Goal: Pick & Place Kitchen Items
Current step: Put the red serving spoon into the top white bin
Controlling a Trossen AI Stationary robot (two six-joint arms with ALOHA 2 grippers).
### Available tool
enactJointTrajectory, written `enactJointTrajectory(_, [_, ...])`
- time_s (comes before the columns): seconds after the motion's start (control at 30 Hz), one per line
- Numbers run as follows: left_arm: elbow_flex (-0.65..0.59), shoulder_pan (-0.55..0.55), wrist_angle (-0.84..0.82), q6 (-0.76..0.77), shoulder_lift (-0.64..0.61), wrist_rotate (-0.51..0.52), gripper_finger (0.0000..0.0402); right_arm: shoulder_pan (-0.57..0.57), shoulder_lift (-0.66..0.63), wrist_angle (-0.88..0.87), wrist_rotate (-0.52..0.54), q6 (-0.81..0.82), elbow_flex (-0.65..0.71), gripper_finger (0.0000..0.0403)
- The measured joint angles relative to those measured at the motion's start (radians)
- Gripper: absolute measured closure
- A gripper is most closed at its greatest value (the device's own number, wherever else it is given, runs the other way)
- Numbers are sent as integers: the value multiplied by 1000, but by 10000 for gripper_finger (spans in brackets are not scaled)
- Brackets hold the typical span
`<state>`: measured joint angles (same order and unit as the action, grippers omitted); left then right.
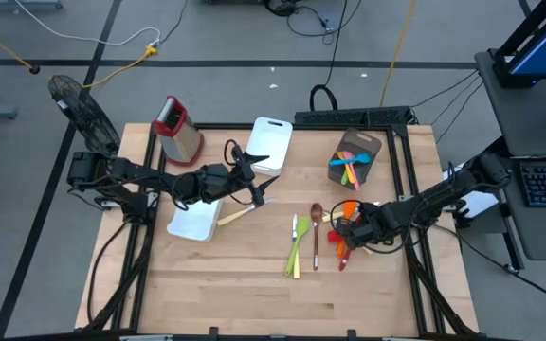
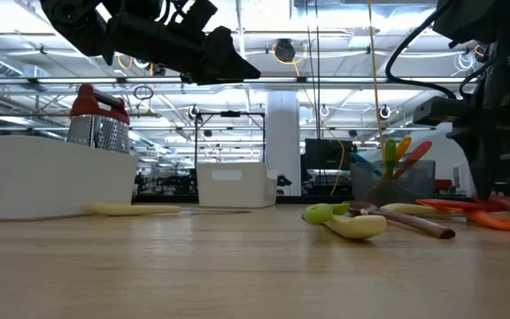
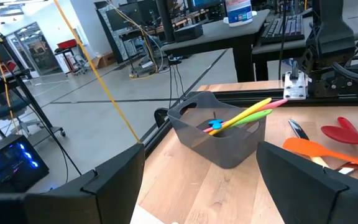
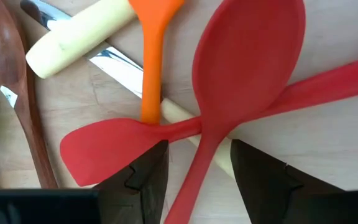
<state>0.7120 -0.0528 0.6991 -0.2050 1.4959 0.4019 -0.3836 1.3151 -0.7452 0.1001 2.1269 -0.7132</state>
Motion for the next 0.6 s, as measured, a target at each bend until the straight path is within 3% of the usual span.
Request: enactJointTrajectory(0.6, [0, 0, 0, 0, 0, 0, 92, 0, 0, 8, 2, -19, 0, 234])
